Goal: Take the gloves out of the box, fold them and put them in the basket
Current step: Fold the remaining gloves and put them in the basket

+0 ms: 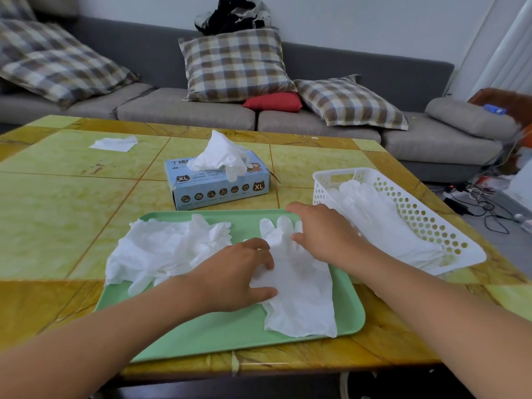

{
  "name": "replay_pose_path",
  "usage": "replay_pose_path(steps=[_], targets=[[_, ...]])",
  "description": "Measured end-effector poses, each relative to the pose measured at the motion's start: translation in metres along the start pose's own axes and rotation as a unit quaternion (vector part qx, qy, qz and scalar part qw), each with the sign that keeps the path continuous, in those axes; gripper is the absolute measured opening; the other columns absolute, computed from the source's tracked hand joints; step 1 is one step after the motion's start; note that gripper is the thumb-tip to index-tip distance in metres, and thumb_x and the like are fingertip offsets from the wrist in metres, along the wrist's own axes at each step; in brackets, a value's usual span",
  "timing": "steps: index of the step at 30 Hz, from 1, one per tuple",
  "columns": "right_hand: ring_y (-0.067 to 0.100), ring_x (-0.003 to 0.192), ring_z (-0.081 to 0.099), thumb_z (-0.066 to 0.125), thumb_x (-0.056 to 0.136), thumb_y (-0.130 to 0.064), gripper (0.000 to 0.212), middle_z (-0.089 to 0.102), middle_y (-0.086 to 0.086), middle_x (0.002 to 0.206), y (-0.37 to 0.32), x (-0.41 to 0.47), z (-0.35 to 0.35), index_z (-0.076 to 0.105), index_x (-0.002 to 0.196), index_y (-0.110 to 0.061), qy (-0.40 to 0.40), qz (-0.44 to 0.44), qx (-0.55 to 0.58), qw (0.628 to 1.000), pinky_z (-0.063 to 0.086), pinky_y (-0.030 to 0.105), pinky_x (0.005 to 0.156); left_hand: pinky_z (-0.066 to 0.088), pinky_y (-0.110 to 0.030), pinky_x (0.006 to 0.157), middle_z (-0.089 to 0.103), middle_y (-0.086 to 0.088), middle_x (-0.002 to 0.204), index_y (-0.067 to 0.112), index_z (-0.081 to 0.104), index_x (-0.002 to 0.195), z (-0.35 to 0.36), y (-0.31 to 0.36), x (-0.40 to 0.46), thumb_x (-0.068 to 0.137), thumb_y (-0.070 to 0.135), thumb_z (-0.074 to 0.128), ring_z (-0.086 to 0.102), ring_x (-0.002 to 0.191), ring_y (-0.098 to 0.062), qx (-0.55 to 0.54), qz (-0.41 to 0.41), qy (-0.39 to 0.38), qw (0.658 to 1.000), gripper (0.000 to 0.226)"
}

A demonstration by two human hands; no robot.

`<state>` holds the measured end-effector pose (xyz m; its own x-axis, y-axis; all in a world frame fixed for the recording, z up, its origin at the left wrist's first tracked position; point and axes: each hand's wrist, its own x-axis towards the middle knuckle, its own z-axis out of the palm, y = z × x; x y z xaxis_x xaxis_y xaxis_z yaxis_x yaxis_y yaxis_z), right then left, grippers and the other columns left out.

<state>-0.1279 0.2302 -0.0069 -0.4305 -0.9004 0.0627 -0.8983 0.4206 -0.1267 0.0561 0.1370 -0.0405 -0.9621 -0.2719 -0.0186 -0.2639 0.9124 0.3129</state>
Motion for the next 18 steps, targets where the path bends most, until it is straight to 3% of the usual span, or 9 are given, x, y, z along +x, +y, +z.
replay_pose_path(steps=[2,4,6,8,10,13,15,16,18], targets=[[0.025,0.091,0.066,0.069,0.094,-0.026,0.042,0.068,0.006,0.109,0.001,0.014,0.007,0.059,0.135,-0.025,-0.015,0.031,0.062,0.997,0.049,0.032,0.077,0.042,-0.017,0.09,0.033,0.01,0.157,0.031,0.053,0.138,0.0,-0.001,0.0,0.09,0.054,0.063,0.059,0.102,-0.008,-0.008,0.006,-0.008,1.0,0.053],[0.023,0.084,0.065,0.063,0.096,-0.019,0.032,0.069,0.005,0.107,0.002,0.024,0.01,0.065,0.128,-0.023,0.02,0.047,0.093,0.994,0.049,0.03,0.076,0.045,-0.027,0.101,0.028,0.011,0.161,0.031,0.049,0.143,0.001,-0.002,0.001,0.093,0.054,0.06,0.057,0.117,-0.014,0.002,0.014,-0.019,1.0,0.056],[0.016,0.07,0.06,0.057,0.096,-0.016,0.026,0.069,-0.003,0.088,-0.005,0.029,0.009,0.072,0.117,-0.022,0.065,0.029,0.119,0.99,0.05,0.03,0.072,0.044,-0.035,0.104,0.029,0.01,0.161,0.03,0.047,0.146,0.003,-0.001,0.001,0.096,0.054,0.055,0.052,0.124,-0.019,0.03,0.019,-0.027,0.999,0.056],[0.011,0.057,0.053,0.062,0.096,-0.026,0.016,0.057,-0.012,0.067,-0.013,0.031,0.006,0.076,0.102,-0.021,0.045,-0.003,0.13,0.99,0.047,0.03,0.064,0.044,-0.038,0.103,0.036,0.009,0.157,0.028,0.045,0.147,0.004,0.0,0.002,0.097,0.053,0.052,0.05,0.123,-0.023,0.05,0.026,-0.029,0.998,0.056],[0.01,0.059,0.053,0.068,0.093,-0.036,0.016,0.063,-0.008,0.078,-0.021,0.032,0.005,0.074,0.097,-0.021,-0.027,-0.02,0.082,0.996,0.043,0.029,0.062,0.046,-0.041,0.1,0.042,0.006,0.152,0.026,0.046,0.146,0.005,-0.001,0.002,0.098,0.052,0.051,0.051,0.121,-0.025,0.059,0.031,-0.025,0.997,0.055],[0.021,0.086,0.063,0.074,0.09,-0.029,0.026,0.061,0.004,0.122,-0.021,0.039,0.004,0.07,0.114,-0.022,-0.094,-0.004,0.001,0.996,0.047,0.032,0.077,0.048,-0.043,0.097,0.048,0.001,0.146,0.024,0.049,0.142,0.007,-0.002,0.002,0.098,0.053,0.049,0.052,0.119,-0.027,0.078,0.03,-0.025,0.996,0.053],[0.024,0.096,0.066,0.078,0.087,-0.023,0.02,0.064,0.002,0.119,-0.02,0.044,0.003,0.072,0.106,-0.021,-0.093,0.007,-0.002,0.996,0.05,0.032,0.079,0.049,-0.044,0.096,0.049,-0.002,0.144,0.022,0.05,0.141,0.008,-0.002,0.002,0.098,0.053,0.047,0.051,0.119,-0.027,0.086,0.031,-0.032,0.995,0.053],[0.023,0.092,0.067,0.077,0.087,-0.019,0.01,0.067,0.0,0.111,-0.02,0.045,0.003,0.074,0.095,-0.021,-0.085,0.009,-0.007,0.996,0.05,0.031,0.075,0.049,-0.045,0.096,0.049,-0.002,0.144,0.022,0.05,0.141,0.01,-0.002,0.002,0.098,0.053,0.047,0.051,0.119,-0.028,0.087,0.031,-0.036,0.995,0.052],[0.022,0.083,0.067,0.075,0.086,-0.014,0.014,0.069,-0.004,0.092,-0.021,0.05,0.004,0.071,0.076,-0.023,-0.067,0.008,-0.008,0.998,0.048,0.03,0.067,0.049,-0.046,0.095,0.049,-0.003,0.143,0.02,0.05,0.139,0.011,-0.003,0.002,0.098,0.052,0.047,0.05,0.118,-0.028,0.084,0.032,-0.039,0.995,0.052]])
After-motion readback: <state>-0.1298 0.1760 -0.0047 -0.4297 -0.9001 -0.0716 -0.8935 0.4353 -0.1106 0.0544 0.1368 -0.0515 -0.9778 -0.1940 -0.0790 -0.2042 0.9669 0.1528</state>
